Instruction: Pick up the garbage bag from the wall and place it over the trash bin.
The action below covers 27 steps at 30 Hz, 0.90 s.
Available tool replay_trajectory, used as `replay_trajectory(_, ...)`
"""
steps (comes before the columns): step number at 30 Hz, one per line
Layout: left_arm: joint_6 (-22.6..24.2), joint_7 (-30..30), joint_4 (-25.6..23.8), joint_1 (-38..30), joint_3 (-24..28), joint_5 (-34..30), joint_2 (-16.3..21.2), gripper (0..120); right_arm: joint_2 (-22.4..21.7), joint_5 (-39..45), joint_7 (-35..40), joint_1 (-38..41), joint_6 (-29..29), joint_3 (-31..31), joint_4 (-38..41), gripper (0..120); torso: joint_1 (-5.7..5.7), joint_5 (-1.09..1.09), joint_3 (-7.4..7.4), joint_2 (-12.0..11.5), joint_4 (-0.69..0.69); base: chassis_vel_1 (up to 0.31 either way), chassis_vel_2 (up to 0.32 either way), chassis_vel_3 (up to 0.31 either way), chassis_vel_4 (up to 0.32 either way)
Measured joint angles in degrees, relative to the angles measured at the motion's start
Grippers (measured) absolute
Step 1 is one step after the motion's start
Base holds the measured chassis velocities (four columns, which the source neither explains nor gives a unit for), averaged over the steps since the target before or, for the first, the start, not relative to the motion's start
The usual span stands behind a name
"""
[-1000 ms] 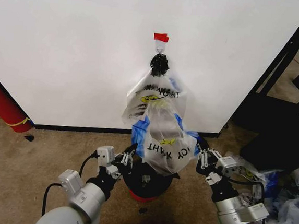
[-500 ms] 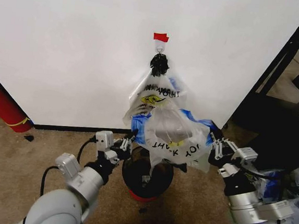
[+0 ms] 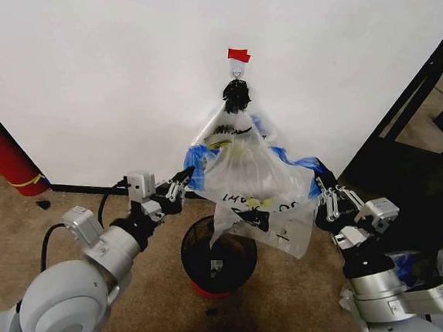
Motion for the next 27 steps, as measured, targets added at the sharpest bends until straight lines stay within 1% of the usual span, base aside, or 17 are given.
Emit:
replay_trajectory(6, 0.05, -0.03, 0.0, 1.21, -1.29, -0.28, 0.28, 0, 0.45, 0.84, 0.09, 2.19, -0.66, -2.22, -0.09, 0, 0.0, 0.01, 0.0, 0.0, 0.0, 0.0, 0.0, 0.0, 0.0)
replay_trajectory(11, 0.53, -0.07, 0.0, 3.26, -1.61, 0.56, -1.24, 0, 1.75, -0.32, 0.09, 4.21, -0.63, -6.1, -2.32, 0, 0.0, 0.0, 0.0, 0.0, 0.0, 0.0, 0.0, 0.0, 0.0)
replay_trajectory(19, 0.35, 0.05, 0.0, 3.46, -0.1, 2.8, -2.32, 0, 4.16, -3.22, 0.24, 6.26, -0.64, -12.0, -5.15, 0, 0.0, 0.0, 0.0, 0.0, 0.0, 0.0, 0.0, 0.0, 0.0)
replay_trajectory(27, 0.23, -0.12, 0.0, 3.6, 1.5, 3.34, -3.49, 0, 5.84, -4.94, 0.72, 6.79, -0.67, -15.24, -6.95, 0, 0.0, 0.0, 0.0, 0.0, 0.0, 0.0, 0.0, 0.0, 0.0)
